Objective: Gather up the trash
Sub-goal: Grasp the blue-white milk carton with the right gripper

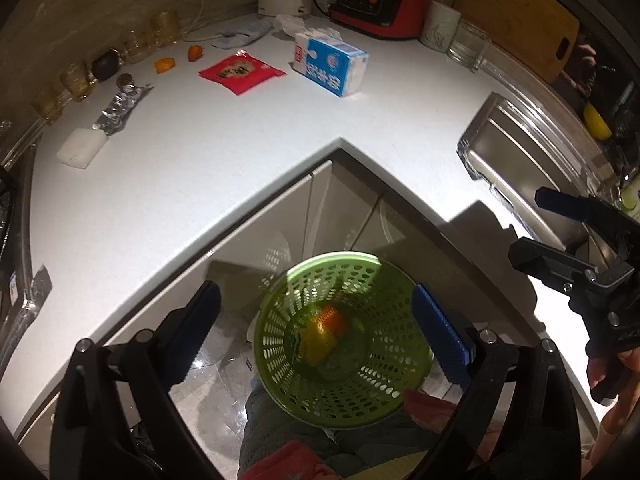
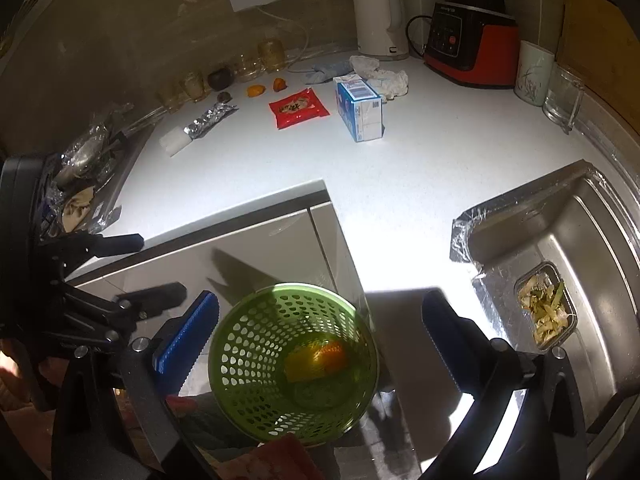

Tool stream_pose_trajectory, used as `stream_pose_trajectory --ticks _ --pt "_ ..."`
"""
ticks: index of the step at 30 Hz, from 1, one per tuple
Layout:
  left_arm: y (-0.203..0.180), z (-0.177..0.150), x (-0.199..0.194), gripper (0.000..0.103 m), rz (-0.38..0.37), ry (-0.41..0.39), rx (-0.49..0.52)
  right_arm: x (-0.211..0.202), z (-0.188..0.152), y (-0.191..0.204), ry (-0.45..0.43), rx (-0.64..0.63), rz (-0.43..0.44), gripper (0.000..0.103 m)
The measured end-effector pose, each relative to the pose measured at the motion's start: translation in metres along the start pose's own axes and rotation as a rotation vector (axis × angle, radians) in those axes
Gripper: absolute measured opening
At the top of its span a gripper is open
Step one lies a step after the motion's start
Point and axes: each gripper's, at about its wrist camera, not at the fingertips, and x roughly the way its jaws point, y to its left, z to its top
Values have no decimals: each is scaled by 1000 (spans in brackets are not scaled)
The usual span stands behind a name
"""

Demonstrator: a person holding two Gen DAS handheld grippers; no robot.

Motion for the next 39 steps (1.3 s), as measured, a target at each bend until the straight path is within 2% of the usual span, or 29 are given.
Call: stream_pose_trajectory --ticks 7,12,18,23,30,39 --pt "32 25 -16 95 50 -63 -61 7 24 -2 -22 4 -17 101" --pt "60 51 -25 95 95 -115 -141 20 53 0 -34 -21 -26 101" --pt "78 101 -24 95 143 -198 -186 37 100 2 -75 -27 -38 101" --pt "83 141 -15 95 149 -237 -195 51 140 0 -108 -13 -77 101" --pt "89 171 -4 95 143 -254 -211 63 169 -2 -114 4 -98 101" --pt "93 186 12 95 144 -232 -214 80 179 -4 -94 -7 -106 101"
